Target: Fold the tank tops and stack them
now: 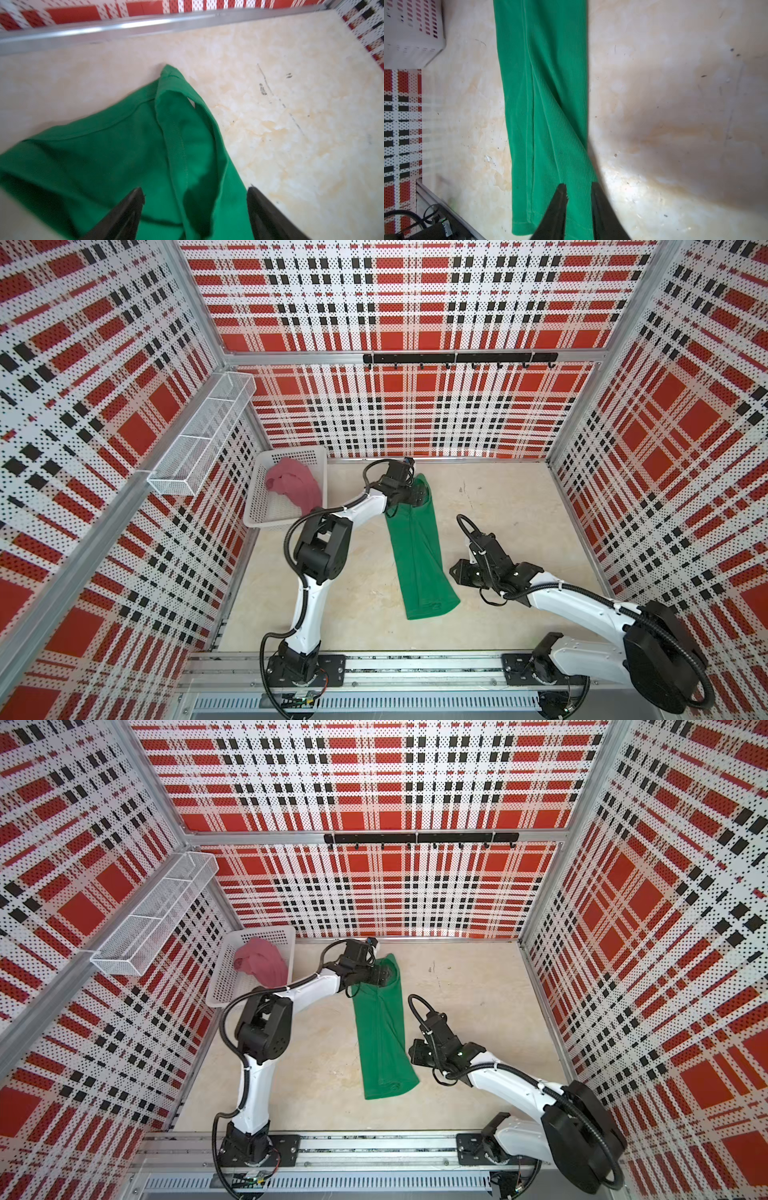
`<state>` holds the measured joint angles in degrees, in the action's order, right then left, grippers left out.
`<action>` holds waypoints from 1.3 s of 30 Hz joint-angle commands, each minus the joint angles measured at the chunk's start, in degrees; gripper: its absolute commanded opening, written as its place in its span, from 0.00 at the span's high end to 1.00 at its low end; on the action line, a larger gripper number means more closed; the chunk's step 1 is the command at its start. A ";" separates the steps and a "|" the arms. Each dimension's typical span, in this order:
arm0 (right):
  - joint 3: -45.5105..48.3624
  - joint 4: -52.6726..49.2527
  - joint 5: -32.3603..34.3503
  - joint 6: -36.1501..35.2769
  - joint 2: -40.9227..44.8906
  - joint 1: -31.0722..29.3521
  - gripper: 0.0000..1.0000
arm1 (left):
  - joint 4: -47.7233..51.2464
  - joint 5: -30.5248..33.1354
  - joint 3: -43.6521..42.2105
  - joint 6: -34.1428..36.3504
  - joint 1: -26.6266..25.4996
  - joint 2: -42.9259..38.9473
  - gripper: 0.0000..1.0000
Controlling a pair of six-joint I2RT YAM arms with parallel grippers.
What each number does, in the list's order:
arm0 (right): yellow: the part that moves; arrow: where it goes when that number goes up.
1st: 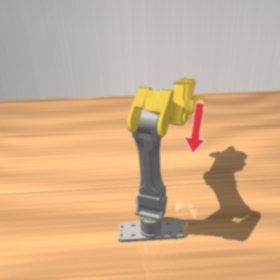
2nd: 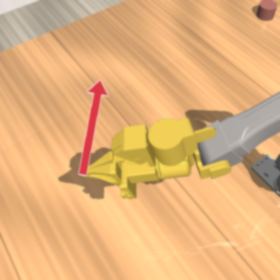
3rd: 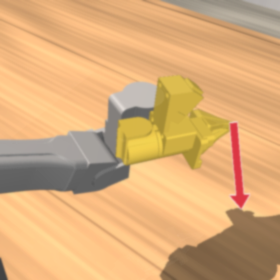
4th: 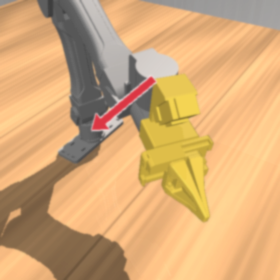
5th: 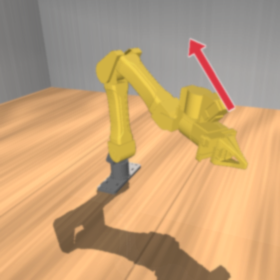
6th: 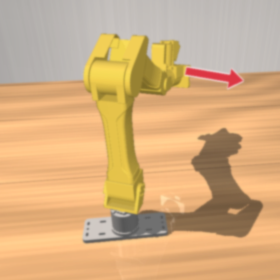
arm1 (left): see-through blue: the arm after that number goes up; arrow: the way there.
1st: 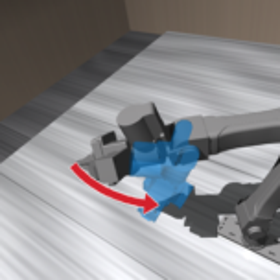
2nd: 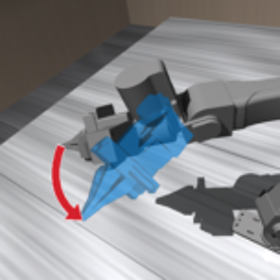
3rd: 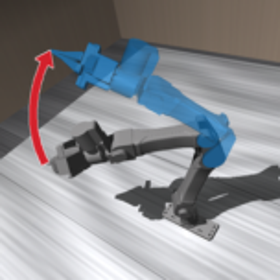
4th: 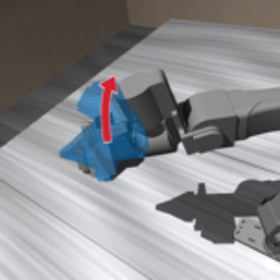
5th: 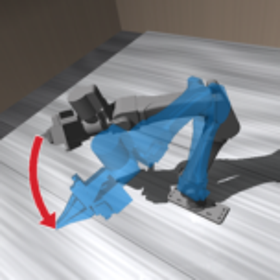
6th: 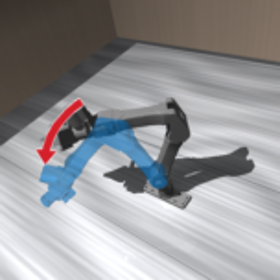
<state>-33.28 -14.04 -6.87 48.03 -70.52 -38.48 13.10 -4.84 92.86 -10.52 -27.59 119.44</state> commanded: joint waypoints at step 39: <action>0.95 -5.40 -7.42 -5.50 -5.98 0.28 0.57 | -21.13 -4.52 -74.05 -58.45 -27.72 -45.47 0.46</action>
<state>-33.04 -21.87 -13.43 42.00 -76.51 -38.44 -7.11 -8.80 19.29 -68.27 -54.37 71.88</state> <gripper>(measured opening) 0.429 0.568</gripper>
